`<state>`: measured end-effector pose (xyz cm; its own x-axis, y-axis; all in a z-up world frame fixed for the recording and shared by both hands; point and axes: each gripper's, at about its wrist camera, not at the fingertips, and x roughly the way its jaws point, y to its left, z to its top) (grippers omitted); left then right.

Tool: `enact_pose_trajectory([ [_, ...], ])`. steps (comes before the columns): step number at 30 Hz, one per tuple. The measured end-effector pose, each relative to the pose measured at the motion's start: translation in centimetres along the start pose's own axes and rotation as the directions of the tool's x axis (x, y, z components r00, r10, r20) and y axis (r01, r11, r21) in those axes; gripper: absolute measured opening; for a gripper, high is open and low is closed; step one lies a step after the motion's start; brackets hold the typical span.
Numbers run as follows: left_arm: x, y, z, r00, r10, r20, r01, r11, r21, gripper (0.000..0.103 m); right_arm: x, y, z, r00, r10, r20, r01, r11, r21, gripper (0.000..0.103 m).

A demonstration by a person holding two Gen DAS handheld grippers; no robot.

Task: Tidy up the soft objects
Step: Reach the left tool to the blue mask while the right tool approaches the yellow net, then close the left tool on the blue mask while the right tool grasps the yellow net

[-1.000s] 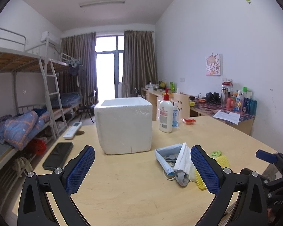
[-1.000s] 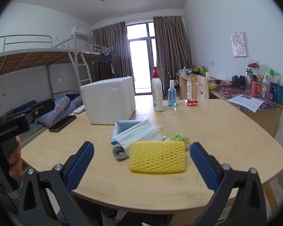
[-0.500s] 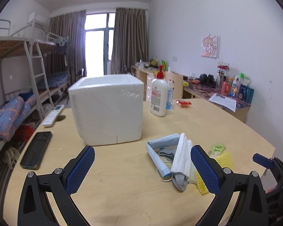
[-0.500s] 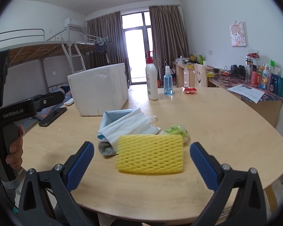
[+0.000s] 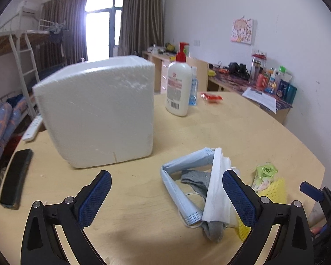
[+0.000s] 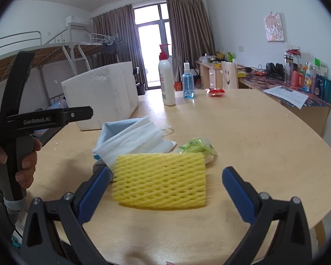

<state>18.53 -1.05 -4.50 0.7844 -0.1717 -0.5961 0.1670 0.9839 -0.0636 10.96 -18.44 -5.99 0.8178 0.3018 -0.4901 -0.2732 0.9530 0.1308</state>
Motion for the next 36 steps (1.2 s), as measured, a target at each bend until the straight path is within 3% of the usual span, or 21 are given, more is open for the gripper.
enact_pose_trajectory([
  [4, 1.6, 0.2, 0.1, 0.999, -0.019, -0.042, 0.019, 1.000, -0.003, 0.092, 0.5, -0.2, -0.2, 1.000, 0.008, -0.017, -0.008, 1.000, 0.010, 0.103],
  [6, 2.6, 0.4, 0.3, 0.997, -0.036, -0.073, 0.035, 0.999, -0.010, 0.081, 0.7, -0.2, -0.2, 1.000, 0.011, -0.026, -0.011, 1.000, 0.013, 0.103],
  [10, 3.9, 0.7, 0.6, 0.991, -0.040, -0.127, 0.037, 0.999, -0.027, 0.079, 1.2, -0.1, 0.2, 0.999, 0.019, -0.034, -0.019, 1.000, 0.018, 0.103],
  [18, 6.0, 0.7, 0.4, 0.977, -0.055, -0.204, 0.049, 0.998, -0.033, 0.059, 2.2, -0.7, 0.4, 0.998, 0.016, -0.053, -0.015, 1.000, 0.026, 0.103],
  [25, 6.8, 0.8, 0.5, 0.970, -0.081, -0.230, 0.077, 0.997, -0.024, 0.041, 2.9, -0.6, -0.1, 0.996, 0.021, -0.085, -0.019, 1.000, 0.023, 0.103],
  [30, 7.2, 1.3, 0.3, 0.964, -0.102, -0.247, 0.094, 0.995, -0.043, 0.021, 3.2, -0.7, -0.2, 0.994, 0.024, -0.110, -0.022, 1.000, 0.018, 0.103],
  [36, 7.3, 1.8, 0.2, 0.960, -0.132, -0.247, 0.121, 0.991, -0.060, 0.012, 3.3, -0.4, -0.2, 0.992, 0.024, -0.126, -0.024, 1.000, 0.000, 0.102],
])
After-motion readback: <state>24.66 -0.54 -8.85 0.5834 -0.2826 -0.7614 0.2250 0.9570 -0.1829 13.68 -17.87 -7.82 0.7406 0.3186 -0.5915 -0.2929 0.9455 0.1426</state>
